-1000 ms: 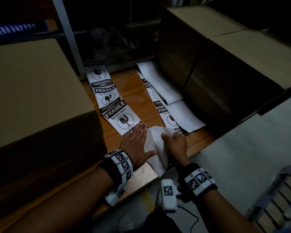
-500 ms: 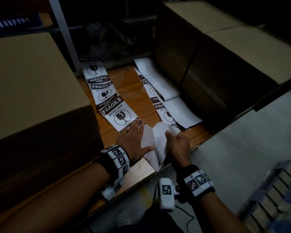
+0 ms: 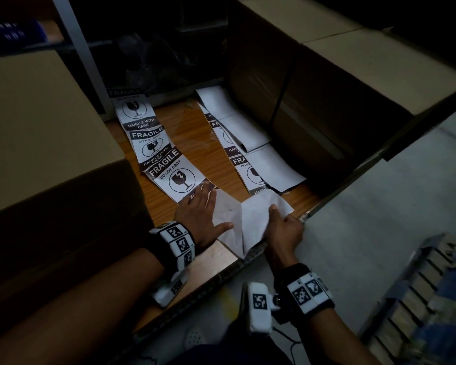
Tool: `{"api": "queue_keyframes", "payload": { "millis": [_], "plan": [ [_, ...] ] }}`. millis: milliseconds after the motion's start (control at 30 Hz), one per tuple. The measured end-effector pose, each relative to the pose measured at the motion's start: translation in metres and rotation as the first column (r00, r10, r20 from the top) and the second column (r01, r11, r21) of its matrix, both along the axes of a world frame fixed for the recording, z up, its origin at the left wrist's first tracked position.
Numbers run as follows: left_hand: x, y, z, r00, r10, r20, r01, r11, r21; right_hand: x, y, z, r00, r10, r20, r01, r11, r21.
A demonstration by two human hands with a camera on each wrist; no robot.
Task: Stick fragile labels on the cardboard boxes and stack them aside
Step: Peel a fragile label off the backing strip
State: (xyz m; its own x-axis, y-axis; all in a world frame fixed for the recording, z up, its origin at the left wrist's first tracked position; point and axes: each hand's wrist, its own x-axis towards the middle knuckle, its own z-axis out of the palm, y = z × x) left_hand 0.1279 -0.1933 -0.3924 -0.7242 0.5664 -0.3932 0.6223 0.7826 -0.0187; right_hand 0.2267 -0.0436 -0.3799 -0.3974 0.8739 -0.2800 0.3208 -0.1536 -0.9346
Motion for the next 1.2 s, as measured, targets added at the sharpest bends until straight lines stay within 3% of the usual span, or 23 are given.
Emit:
{"api": "queue_keyframes", "payload": {
  "millis": [267, 700, 933, 1067, 1200],
  "plan": [
    [0.001, 0.000, -0.001, 1.000, -0.002, -0.022, 0.003, 1.000, 0.022, 0.017, 0.005, -0.008, 0.974, -0.226, 0.005, 0.226, 0.974, -0.012],
    [0.001, -0.004, -0.009, 0.998, -0.017, -0.064, 0.024, 0.994, 0.109, 0.051, 0.040, 0.011, 0.922, -0.387, 0.005, 0.386, 0.920, 0.061],
    [-0.003, -0.006, -0.006, 0.998, -0.029, -0.054, 0.045, 0.951, 0.305, 0.060, 0.046, 0.029, 0.956, -0.286, -0.064, 0.292, 0.949, 0.117],
    [0.000, -0.006, 0.007, 0.999, -0.012, -0.038, 0.023, 0.955, 0.296, 0.055, 0.038, 0.038, 0.978, -0.153, -0.139, 0.181, 0.959, 0.216],
    [0.002, -0.005, 0.027, 0.974, -0.014, -0.225, 0.112, 0.897, 0.427, 0.042, 0.025, 0.055, 0.989, 0.035, -0.144, 0.010, 0.954, 0.298]
  ]
}}
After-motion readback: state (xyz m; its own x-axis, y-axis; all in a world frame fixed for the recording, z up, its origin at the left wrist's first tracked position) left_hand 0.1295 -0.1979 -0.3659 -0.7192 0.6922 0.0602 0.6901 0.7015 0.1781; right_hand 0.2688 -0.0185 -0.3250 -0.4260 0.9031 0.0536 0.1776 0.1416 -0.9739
